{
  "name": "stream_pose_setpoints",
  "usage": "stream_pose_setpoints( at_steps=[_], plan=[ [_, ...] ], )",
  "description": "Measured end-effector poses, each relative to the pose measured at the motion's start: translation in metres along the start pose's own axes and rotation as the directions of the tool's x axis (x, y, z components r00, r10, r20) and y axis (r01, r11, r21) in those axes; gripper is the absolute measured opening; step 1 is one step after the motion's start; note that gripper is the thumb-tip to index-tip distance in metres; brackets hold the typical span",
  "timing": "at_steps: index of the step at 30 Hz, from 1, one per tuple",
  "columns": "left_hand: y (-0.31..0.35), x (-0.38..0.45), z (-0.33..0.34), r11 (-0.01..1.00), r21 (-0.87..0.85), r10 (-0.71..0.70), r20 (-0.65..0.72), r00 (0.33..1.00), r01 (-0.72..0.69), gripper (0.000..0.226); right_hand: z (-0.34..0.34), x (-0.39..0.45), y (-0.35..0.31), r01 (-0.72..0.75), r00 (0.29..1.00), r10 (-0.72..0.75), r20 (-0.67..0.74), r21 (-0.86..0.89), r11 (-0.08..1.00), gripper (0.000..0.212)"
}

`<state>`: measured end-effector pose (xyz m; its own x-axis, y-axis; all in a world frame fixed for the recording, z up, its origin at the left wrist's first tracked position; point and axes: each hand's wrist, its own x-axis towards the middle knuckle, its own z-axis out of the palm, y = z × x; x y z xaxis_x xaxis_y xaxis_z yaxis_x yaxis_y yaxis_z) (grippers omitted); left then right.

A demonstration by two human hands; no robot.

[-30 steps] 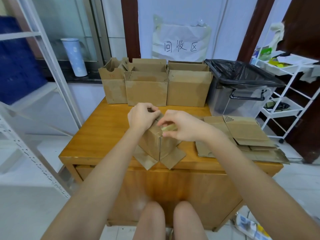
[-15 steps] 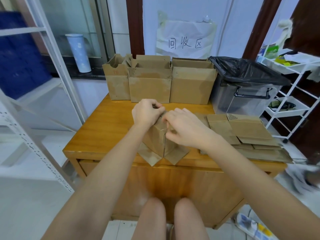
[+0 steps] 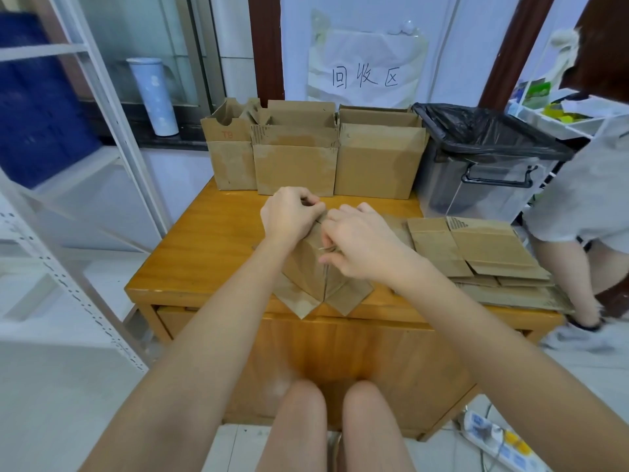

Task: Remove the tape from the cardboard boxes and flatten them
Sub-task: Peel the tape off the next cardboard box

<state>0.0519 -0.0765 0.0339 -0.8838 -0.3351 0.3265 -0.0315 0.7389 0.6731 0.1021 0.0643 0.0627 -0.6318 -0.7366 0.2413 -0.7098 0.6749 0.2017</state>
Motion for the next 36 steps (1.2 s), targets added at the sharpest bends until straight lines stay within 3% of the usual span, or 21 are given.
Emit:
stream_pose_setpoints(
  at_steps=[5,9,13,19,23,27,36],
  plan=[
    [0.000,0.000,0.001,1.000,-0.016,0.000,0.003,1.000,0.000,0.011,0.000,0.005,0.003,0.006,0.998,-0.011,0.065,0.075,0.997,0.025],
    [-0.002,0.003,0.002,1.000,-0.013,-0.009,0.006,1.000,0.009,0.011,0.005,0.005,0.003,0.040,0.998,-0.045,0.041,0.120,0.992,0.026],
    [-0.004,0.004,0.003,1.000,-0.003,-0.012,0.002,1.000,0.012,0.010,0.020,-0.003,0.005,0.126,0.974,-0.092,-0.206,0.156,0.980,0.038],
    [-0.005,0.005,0.003,1.000,0.012,0.013,-0.003,1.000,-0.013,0.014,0.047,-0.016,0.015,0.260,0.798,-0.192,-0.572,0.038,0.965,0.026],
    [-0.004,0.004,0.004,1.000,0.020,0.011,-0.001,1.000,-0.011,0.011,0.059,-0.023,0.019,0.283,0.719,-0.233,-0.655,-0.030,0.959,0.022],
    [-0.003,0.004,0.004,1.000,0.017,0.017,0.001,1.000,-0.017,0.011,0.072,-0.030,0.016,0.244,0.664,-0.167,-0.728,-0.001,0.970,0.019],
    [-0.004,0.005,0.004,1.000,0.007,0.014,0.003,1.000,-0.014,0.010,0.084,-0.037,0.010,0.219,0.642,-0.115,-0.758,0.038,0.975,0.017]
  ],
)
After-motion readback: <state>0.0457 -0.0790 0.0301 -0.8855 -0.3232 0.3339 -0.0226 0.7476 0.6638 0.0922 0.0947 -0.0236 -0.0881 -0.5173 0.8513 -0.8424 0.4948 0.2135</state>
